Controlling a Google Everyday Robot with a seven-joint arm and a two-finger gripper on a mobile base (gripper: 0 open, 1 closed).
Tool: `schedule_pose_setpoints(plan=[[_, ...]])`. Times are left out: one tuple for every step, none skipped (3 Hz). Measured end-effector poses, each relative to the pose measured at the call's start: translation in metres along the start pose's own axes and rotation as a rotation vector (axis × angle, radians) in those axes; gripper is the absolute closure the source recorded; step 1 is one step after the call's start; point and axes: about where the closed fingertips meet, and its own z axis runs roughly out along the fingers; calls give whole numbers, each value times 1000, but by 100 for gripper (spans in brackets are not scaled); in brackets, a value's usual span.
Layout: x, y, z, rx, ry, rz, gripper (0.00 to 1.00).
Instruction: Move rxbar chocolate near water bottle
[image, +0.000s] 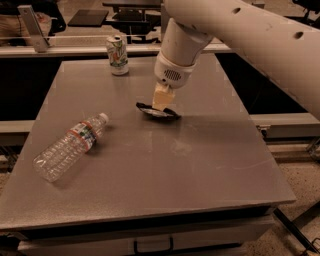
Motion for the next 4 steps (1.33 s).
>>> schedule_pose_setpoints(plan=[[-16,23,-3,-23,-8,-113,100],[-33,47,-6,-33,-8,-212,100],[-44,63,-4,-43,0,-268,84],[-50,70,2,-60,2,-290,61]])
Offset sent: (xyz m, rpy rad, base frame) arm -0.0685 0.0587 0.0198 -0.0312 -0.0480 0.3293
